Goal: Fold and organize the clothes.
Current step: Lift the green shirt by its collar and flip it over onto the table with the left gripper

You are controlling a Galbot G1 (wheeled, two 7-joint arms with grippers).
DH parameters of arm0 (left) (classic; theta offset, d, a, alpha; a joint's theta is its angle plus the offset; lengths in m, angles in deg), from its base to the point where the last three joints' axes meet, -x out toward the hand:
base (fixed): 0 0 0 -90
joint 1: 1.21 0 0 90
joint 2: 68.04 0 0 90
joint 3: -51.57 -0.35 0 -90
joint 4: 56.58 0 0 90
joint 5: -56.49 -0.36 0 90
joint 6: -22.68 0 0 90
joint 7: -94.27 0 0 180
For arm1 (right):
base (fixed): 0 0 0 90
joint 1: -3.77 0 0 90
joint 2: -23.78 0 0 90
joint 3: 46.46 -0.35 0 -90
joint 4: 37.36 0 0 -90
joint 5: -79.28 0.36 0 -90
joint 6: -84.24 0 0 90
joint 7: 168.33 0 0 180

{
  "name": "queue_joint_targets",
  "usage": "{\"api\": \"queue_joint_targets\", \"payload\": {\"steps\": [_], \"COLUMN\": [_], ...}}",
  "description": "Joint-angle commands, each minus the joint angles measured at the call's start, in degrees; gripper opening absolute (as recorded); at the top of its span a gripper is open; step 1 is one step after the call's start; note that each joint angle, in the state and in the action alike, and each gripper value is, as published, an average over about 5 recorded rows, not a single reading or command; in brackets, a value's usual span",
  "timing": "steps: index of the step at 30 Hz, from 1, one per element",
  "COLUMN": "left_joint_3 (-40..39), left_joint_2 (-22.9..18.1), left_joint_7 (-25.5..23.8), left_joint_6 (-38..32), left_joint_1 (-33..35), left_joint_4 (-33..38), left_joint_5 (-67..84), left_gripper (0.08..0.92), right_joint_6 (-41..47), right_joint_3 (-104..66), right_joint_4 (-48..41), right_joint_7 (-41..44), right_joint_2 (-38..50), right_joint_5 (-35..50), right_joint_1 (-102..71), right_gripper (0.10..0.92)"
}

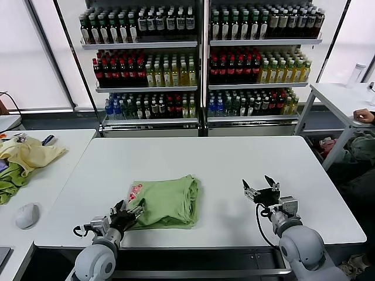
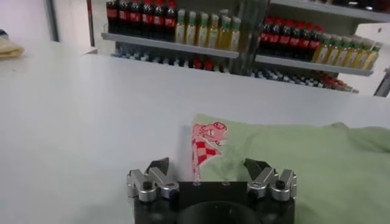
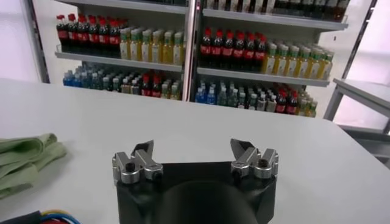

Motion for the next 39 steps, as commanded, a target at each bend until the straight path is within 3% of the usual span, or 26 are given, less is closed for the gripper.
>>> {"api": "queue_joint_targets", "payload": {"steps": [1, 12, 23, 27, 32, 39], "left_joint_3": [-0.3, 3.1, 8.3, 11.9, 19.4, 34.3], "left_joint_2": [-1.1, -3.5, -5.9, -5.8, -2.2, 8.3], "left_joint_7": [-2.0, -3.3, -5.0, -5.1, -5.1, -7.2], "left_joint_6": [-1.2, -3.6, -2.9, -2.6, -1.3, 1.1], "left_joint_1": [0.5, -2.6, -2.0, -1.9, -1.5, 1.0], "left_joint_4": [-0.2, -4.0, -2.3, -0.9, 0.3, -0.9], "left_joint_5": [3.3, 19.5, 34.0, 37.2, 38.8, 36.6], "left_gripper": [0.789, 0.480, 0.181, 0.122, 0.119, 0.119], "right_joint_6": [0.1, 0.2, 0.3, 0.3, 0.2, 0.2], "right_joint_3": [0.1, -0.1, -0.4, -0.6, -0.8, -0.7], "right_joint_4": [-0.1, -0.2, 0.0, 0.1, 0.3, 0.8], "right_joint_7": [-0.1, -0.2, -0.2, -0.2, -0.2, -0.2], "right_joint_2": [-0.1, 0.0, 0.0, 0.0, 0.2, 0.3], "right_joint_5": [-0.1, 0.1, 0.2, 0.3, 0.6, 1.2], "right_joint_1": [0.1, 0.1, 0.0, -0.2, 0.0, 0.5], "right_gripper": [0.823, 0.823, 0.823, 0.823, 0.823, 0.823]}}
